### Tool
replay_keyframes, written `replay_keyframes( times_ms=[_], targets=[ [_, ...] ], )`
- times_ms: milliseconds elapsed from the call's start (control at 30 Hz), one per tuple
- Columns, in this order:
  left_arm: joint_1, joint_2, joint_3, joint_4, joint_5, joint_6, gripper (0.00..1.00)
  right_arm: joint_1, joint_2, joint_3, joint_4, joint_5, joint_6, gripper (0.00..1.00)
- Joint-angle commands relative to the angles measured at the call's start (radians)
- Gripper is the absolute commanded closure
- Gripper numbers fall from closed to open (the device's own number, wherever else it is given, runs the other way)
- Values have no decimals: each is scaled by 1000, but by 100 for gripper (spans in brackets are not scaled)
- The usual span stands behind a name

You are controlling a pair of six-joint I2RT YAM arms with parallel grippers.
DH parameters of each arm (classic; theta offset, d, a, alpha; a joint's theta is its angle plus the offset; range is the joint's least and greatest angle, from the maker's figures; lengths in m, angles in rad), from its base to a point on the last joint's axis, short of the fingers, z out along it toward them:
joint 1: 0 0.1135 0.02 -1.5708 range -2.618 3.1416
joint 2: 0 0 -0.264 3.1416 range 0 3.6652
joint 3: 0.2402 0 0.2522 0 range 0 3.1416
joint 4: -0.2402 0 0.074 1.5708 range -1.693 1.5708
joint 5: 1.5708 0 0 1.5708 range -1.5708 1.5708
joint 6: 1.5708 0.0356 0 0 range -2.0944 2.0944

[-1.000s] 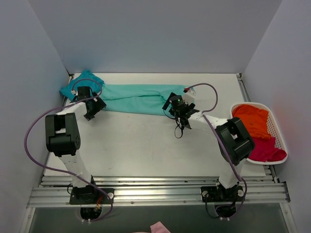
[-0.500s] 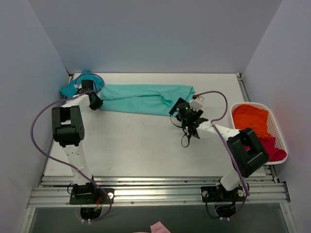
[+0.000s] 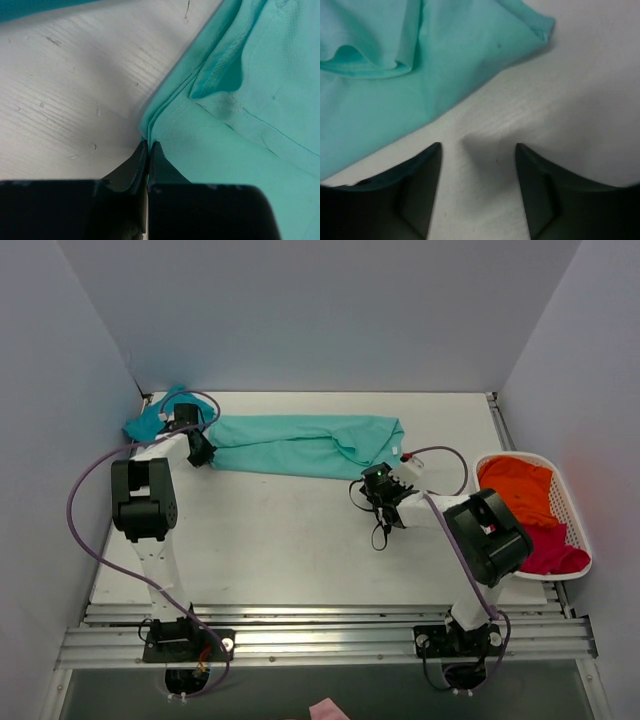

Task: Fold and stack the t-shirts
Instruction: Fold the tshirt

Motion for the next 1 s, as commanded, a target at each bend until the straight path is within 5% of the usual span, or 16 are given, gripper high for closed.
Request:
replay_keyframes(
  times_ms=[0,133,400,633,967],
  targets=[
    [-8,-35,-23,-7,-5,14,98,-53,100,75,16,31,27,57],
    [-17,-64,-61,8,6,14,98,-130,218,139,61,-61,21,75],
    [-63,-144,-158,39,16,14,98,-191,309,271,10,-102,15,77],
    [-153,-297,-401,97,10,-7,98,-219,396,443,-51,-155,-6,88],
    [-566,-578,-653,54,-157,-176,98,-251,629,886,-279,-178,-72,87]
  ],
)
